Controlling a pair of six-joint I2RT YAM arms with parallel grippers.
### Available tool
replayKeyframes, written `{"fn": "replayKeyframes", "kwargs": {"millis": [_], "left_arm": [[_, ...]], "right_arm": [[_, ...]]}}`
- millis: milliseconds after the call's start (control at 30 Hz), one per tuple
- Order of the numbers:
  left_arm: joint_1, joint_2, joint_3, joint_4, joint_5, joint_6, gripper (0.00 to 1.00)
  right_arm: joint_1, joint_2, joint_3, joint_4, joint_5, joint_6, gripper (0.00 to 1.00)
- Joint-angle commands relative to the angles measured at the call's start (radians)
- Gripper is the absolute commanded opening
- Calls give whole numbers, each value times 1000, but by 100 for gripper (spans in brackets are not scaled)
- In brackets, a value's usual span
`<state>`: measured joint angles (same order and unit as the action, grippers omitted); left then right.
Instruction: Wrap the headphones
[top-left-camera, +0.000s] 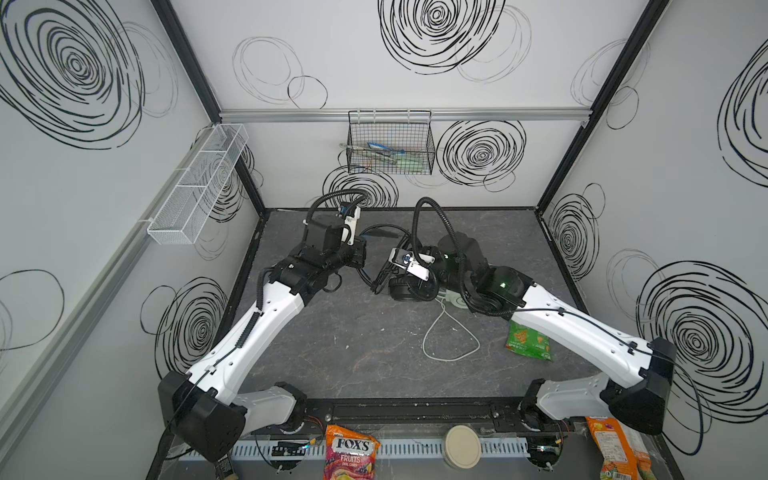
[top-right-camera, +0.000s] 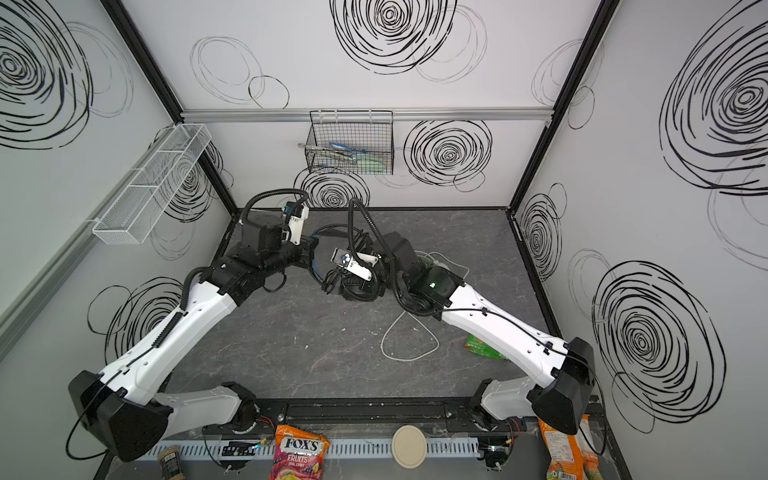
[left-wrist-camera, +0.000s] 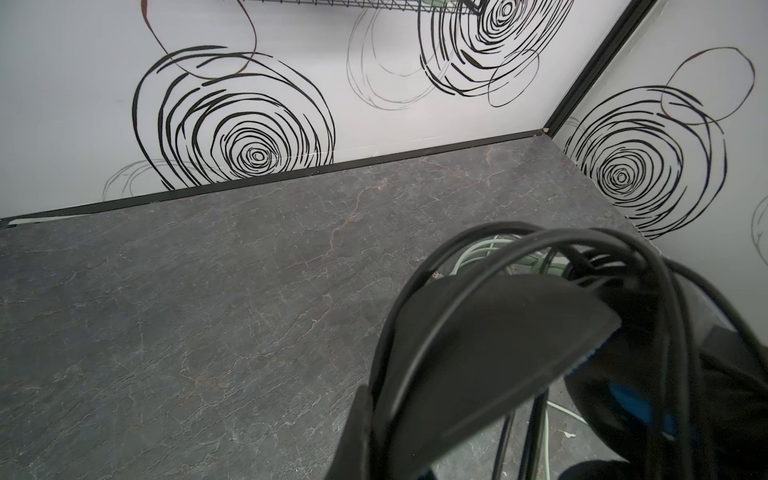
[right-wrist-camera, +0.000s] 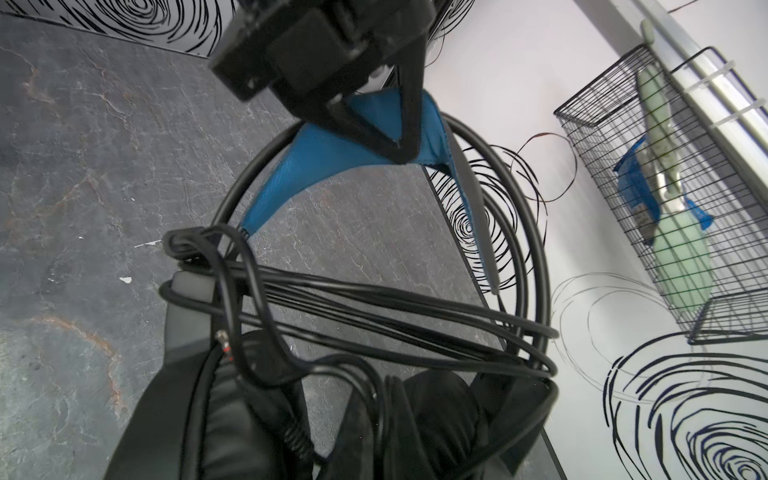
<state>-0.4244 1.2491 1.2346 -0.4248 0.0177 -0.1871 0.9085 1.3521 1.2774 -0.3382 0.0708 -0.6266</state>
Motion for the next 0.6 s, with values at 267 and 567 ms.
{"fn": "replayKeyframes", "kwargs": {"millis": [267,567], "left_arm": [[-42,-26,24,214,102,-164,0],[-66,-24,-3,270,127,-236,0]], "right_arm": [[-3,119,-61,15,187,16,9],[14,224,13,16,284,123,18]]}}
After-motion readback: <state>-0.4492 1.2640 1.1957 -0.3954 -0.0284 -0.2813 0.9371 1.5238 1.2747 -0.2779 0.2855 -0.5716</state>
